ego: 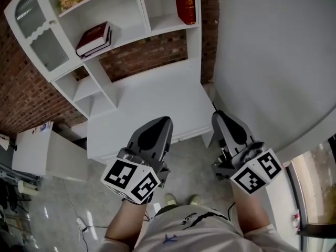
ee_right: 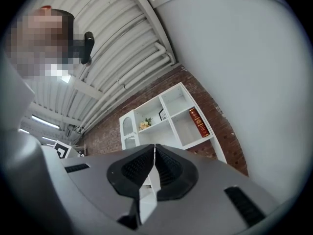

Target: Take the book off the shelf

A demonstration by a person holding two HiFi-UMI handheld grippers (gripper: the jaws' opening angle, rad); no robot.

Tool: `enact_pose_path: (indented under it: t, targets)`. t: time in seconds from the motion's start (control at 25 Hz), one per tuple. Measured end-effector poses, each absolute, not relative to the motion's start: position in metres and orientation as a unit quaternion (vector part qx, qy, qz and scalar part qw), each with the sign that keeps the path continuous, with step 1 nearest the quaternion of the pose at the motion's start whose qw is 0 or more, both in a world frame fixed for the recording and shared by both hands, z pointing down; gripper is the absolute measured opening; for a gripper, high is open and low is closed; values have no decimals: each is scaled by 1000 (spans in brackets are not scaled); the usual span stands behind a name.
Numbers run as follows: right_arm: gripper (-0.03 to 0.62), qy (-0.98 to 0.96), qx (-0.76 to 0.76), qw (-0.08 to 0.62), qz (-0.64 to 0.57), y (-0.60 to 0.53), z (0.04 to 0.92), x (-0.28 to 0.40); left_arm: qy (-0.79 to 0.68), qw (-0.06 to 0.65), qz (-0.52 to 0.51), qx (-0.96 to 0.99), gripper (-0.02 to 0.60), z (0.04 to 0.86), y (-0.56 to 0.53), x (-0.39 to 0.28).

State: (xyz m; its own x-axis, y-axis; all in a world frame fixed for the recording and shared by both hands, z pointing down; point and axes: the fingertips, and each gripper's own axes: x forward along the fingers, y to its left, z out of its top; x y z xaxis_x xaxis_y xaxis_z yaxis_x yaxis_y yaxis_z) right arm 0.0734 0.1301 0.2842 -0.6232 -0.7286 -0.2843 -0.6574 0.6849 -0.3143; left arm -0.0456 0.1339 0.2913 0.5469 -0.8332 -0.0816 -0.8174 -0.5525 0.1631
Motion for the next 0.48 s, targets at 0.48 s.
enact_pose_path:
  t: [0.48]
  targets:
    - [20, 893, -404, 194, -50, 134, 289, 88, -471, 45, -69, 878, 11, 297, 134, -29]
